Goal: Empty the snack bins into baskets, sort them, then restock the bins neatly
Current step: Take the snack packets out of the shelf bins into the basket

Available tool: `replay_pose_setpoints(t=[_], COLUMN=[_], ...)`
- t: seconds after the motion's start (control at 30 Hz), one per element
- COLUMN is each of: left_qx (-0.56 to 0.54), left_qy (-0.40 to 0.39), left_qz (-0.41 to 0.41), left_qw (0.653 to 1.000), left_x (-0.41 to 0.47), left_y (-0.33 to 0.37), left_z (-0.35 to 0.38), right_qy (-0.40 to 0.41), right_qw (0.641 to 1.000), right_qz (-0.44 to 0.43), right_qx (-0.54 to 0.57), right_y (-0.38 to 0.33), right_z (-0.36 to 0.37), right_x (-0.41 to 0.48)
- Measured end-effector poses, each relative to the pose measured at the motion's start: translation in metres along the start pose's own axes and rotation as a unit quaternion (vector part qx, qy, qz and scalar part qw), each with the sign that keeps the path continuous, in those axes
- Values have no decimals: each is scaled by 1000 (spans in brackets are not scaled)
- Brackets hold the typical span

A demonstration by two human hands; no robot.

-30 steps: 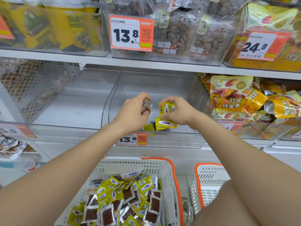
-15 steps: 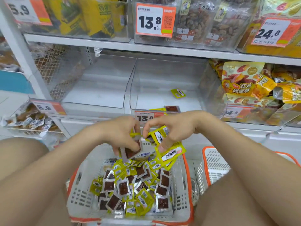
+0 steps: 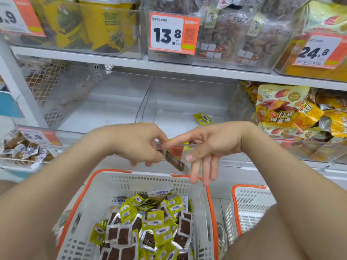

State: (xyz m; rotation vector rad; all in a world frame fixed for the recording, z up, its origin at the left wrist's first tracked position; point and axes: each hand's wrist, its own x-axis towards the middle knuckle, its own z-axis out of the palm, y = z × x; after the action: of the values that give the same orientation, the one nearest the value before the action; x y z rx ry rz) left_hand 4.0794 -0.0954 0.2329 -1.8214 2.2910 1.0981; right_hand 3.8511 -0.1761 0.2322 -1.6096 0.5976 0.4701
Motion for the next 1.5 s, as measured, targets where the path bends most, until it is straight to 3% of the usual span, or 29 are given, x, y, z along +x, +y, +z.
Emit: replay_pose_setpoints(t=[0.07, 0.17, 0.23, 0.3, 0.33, 0.4, 0.47, 0.53, 0.7, 0.83, 1.0, 1.07, 1.23, 1.5], left_qx=[34, 43, 13, 1, 12, 2, -12, 47, 151, 159, 132, 128, 69, -7], left_qy=[-47, -3, 125, 225, 232, 169, 72, 26, 55, 47, 126, 150, 237, 369], left_qz=[-39, -50, -42, -35, -36, -56, -88, -97, -95, -119, -124, -112, -56, 52], left_qw=[998, 998, 991, 974, 972, 984, 993, 994, 982, 979, 975, 974, 967, 928], left_x=[6, 25, 51, 81, 97, 126, 147, 161, 181, 190, 186, 180, 152, 80], left_y=[8, 13, 13, 15, 14, 9, -1, -9, -13, -20, -25, -23, -20, -17], left_z=[-14, -24, -23, -14, -9, 1, 5, 10, 20, 24, 26, 25, 23, 22], right_qy=[0, 156, 329, 485, 540, 587, 550, 491, 397, 340, 417, 417, 398, 402], right_qw=[1000, 986, 938, 868, 838, 806, 807, 827, 866, 864, 827, 834, 828, 834], right_qz=[3, -56, -91, -77, -52, 27, 105, 132, 161, 178, 85, 72, 165, 206], right_qx=[-11, 19, 60, 73, 48, -74, -188, -238, -258, -326, -367, -355, -358, -318], right_y=[2, 13, 27, 47, 59, 80, 95, 104, 109, 107, 96, 95, 95, 78], right_z=[-5, -20, -38, -59, -70, -90, -103, -112, -125, -134, -128, -120, -102, -77], right_x=[3, 9, 17, 26, 30, 33, 31, 35, 62, 81, 81, 85, 94, 82])
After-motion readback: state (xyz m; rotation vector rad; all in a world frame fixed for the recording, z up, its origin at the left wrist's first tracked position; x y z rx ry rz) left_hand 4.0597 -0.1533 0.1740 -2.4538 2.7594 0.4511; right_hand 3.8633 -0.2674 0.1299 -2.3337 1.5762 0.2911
